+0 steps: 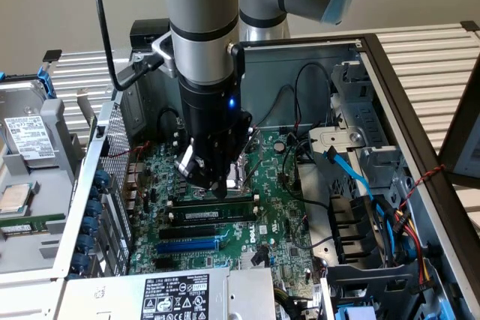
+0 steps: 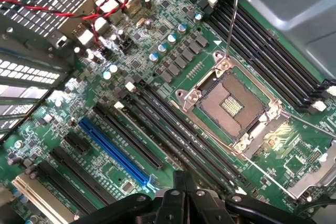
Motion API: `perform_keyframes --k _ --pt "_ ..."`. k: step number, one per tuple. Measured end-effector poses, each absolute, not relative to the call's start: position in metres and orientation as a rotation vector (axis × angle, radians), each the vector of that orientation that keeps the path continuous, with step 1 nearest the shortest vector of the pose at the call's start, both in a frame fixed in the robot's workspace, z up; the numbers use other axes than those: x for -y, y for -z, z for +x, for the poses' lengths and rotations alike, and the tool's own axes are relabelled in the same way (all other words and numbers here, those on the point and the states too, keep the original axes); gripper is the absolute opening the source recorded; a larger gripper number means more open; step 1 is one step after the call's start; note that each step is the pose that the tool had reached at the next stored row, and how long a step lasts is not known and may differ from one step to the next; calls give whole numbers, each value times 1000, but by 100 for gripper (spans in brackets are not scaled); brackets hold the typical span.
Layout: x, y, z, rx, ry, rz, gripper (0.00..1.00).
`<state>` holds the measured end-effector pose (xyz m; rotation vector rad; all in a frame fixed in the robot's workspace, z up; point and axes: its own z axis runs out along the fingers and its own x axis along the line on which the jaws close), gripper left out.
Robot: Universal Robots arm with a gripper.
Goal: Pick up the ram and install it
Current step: 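Press down the ram until it locks into place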
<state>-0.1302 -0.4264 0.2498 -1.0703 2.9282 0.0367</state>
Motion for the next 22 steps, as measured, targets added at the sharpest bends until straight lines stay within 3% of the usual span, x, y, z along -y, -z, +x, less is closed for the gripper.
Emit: perform_keyframes --k 22 --pt "426 -250 -132 -3048 -74 -663 11"
